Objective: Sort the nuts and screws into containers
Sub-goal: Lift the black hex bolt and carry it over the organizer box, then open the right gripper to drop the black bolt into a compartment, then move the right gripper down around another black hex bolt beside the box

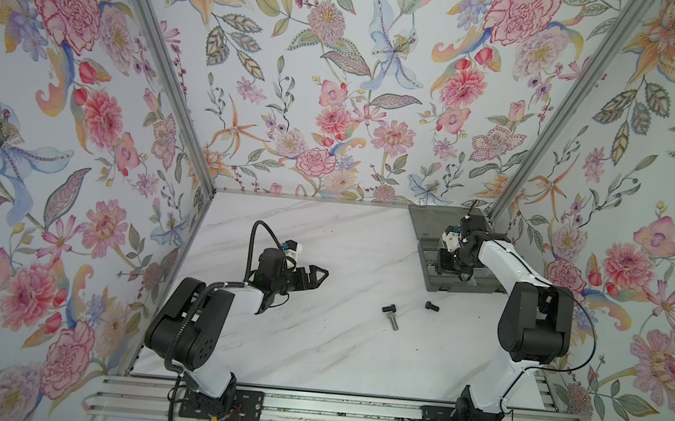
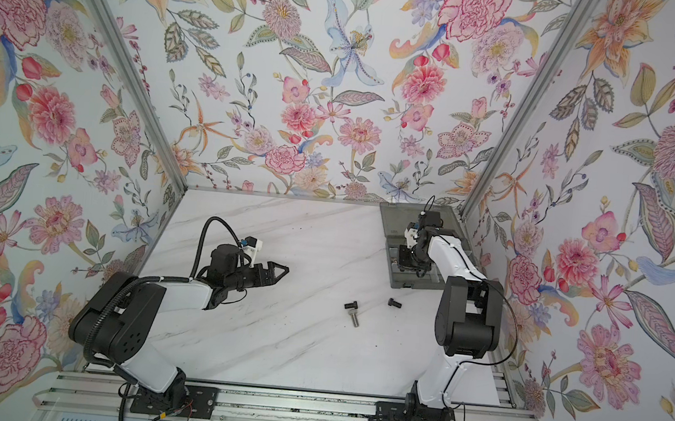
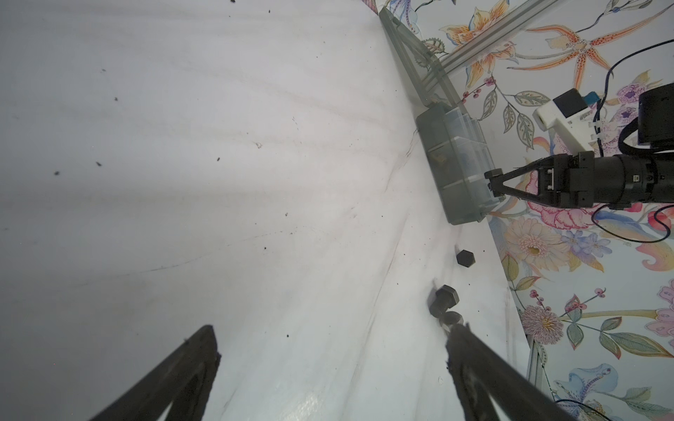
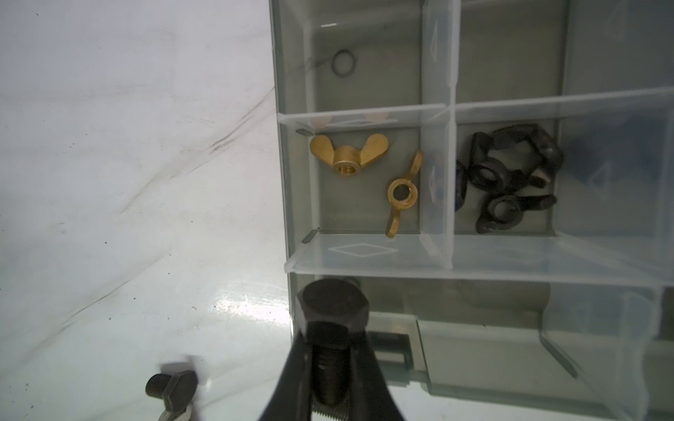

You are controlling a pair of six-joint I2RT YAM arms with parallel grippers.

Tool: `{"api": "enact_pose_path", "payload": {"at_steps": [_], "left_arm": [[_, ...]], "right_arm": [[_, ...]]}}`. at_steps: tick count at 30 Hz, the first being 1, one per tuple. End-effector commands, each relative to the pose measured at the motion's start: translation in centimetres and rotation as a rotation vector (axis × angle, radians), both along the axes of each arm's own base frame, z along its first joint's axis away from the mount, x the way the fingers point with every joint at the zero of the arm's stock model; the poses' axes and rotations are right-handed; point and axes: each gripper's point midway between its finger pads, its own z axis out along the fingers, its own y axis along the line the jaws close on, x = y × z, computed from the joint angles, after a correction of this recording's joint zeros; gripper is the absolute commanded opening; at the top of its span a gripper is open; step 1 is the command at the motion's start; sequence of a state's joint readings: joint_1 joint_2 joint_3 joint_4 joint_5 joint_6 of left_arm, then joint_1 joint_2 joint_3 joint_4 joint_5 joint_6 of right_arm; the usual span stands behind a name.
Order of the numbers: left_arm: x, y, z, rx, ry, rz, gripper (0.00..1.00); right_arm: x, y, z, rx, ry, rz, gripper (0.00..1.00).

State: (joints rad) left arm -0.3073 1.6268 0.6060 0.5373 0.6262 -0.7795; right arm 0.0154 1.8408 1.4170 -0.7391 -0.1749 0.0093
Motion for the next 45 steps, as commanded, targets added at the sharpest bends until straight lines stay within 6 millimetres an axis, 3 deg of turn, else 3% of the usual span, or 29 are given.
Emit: {"api": "enact_pose_path", "payload": {"at_steps": [1, 14, 22, 28, 35, 41, 45], "left_arm": [[0.4, 0.1, 0.6, -0.022, -0.009, -0.003, 0.99], [0.3, 0.1, 0.5, -0.022, -0.007, -0.004, 0.99], [0.3, 0.1, 0.4, -0.021, -0.003, -0.002, 0.99], [0.3, 0.1, 0.5, -0.022, -0.006, -0.001, 0.99], [0.3, 0.1, 0.5, -0.022, -0.005, -0.003, 0.99], [0.5, -0.1, 0.7, -0.027, -0.009, -0.009, 0.99], [0.5, -0.1, 0.6, -0.026, -0.008, -0.012, 0.99]], "right_arm": [[-0.5, -0.5, -0.6, -0.020, 0.023, -0.019, 0.00], [-0.6, -0.5, -3.4, -0.039, 0.090, -0.017, 0.01], [-0.2, -0.9, -3.1, -0.066, 0.081, -0.034, 0.33], [-0.5, -0.8, -1.6, -0.079, 0.056, -0.053, 0.47], [-4.0, 0.8, 0.9, -0.068, 0.045, -0.033, 0.53], [-8.9, 2.4, 0.1, -0.069, 0.131, 0.029, 0.55], [-11.0, 2.5, -1.2, -0.063, 0.180, 0.031, 0.57]]}}
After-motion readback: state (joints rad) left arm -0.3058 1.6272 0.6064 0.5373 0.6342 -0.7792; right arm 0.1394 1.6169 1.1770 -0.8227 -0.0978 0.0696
